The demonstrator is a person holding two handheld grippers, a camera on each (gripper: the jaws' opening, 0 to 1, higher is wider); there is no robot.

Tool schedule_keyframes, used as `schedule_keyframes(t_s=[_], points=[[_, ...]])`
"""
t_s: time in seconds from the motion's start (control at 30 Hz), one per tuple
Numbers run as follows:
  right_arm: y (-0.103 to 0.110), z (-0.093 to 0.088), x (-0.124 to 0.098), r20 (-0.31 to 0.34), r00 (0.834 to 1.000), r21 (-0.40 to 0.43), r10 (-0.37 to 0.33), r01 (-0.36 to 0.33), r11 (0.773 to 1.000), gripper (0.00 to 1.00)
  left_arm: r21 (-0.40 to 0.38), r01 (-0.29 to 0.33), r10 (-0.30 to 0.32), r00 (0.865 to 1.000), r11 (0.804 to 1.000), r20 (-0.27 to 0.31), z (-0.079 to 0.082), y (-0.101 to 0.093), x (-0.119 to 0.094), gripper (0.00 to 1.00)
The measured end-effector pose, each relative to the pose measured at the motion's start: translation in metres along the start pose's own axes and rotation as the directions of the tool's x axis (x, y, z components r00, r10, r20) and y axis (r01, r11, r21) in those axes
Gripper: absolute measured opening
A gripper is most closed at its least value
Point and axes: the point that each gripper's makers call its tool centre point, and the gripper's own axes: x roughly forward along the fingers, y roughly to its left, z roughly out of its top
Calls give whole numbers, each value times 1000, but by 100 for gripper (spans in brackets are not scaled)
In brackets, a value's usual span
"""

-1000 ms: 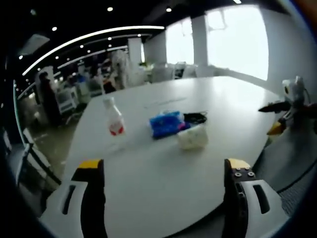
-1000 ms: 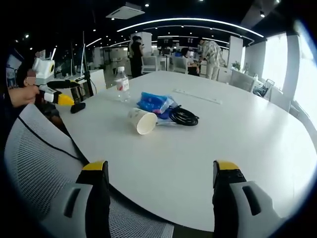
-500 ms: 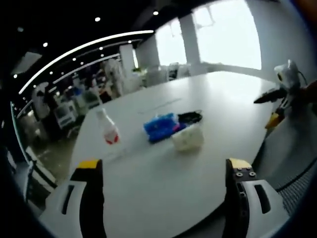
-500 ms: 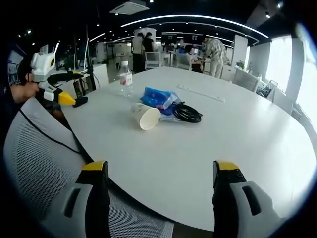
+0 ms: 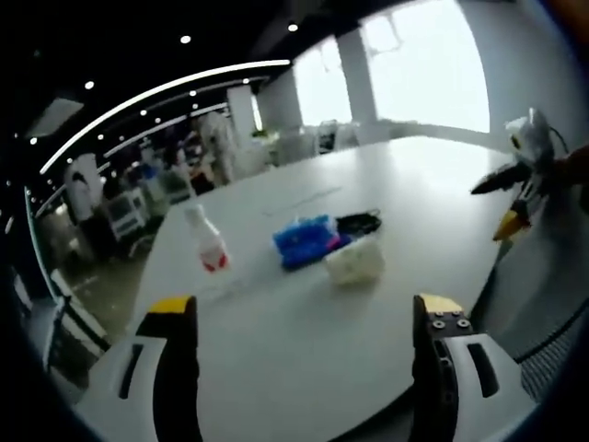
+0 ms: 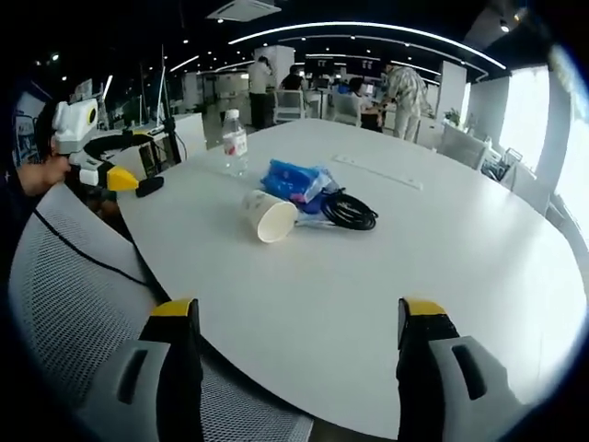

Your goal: Arrange the tabletop items into an orderly group along one side of the table until the central work area is clear of visible clutter.

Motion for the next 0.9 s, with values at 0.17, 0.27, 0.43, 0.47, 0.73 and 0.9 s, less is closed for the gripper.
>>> schedule_keyframes(t_s=[0.17,0.27,0.43,0.47,0.73,0.9], points=[[0,13,6,21,1000,-13,13,-13,1000,89,-7,-14,14,1000,1000,-9,-6,5,0,95],[1,20,10,44,999,3,21,-21,1000,89,-30,-23,23,1000,999,-9,-6,7,-2,96],[5,29,19,70,997,18,33,-35,999,89,3,-19,19,1000,1000,-22,-8,4,-2,99],[5,32,22,78,996,20,34,-36,999,88,1,-13,13,1000,1000,-21,-8,3,-2,99],[13,58,44,137,990,10,31,-33,999,83,-4,-33,33,999,999,-19,-8,8,-4,100],[19,68,62,146,988,-16,55,-54,998,83,-11,-38,38,999,999,-26,-9,9,-4,100]])
